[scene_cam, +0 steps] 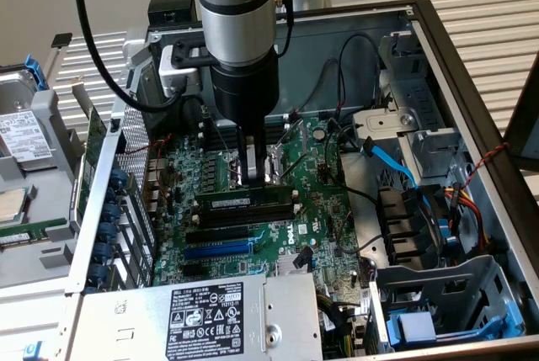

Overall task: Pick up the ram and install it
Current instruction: 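Insert the ram into the slot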

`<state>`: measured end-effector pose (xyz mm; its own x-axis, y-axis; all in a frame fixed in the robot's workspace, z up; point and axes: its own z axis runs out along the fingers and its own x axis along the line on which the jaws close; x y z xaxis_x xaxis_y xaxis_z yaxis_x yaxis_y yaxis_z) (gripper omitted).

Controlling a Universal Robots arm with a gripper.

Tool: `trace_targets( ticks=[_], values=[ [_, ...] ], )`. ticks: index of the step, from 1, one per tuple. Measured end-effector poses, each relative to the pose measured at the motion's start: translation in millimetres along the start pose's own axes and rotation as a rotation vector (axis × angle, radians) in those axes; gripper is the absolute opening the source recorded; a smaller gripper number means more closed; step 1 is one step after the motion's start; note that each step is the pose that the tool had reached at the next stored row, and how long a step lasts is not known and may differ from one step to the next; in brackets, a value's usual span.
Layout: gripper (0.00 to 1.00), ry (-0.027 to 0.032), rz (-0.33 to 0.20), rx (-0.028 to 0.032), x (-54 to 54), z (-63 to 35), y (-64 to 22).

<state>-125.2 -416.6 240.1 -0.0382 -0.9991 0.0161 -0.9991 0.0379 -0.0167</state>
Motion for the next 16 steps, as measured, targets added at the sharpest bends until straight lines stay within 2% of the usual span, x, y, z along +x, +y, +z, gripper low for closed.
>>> trace_targets(
  ticks=[6, 16],
  values=[
    [0.12, -0.0001, -0.001, 0.0034, -0.1, 0.3, 0.1],
    [0.12, 0.0005, -0.002, 0.0037, -0.1, 1.6, 0.4]
  ],
)
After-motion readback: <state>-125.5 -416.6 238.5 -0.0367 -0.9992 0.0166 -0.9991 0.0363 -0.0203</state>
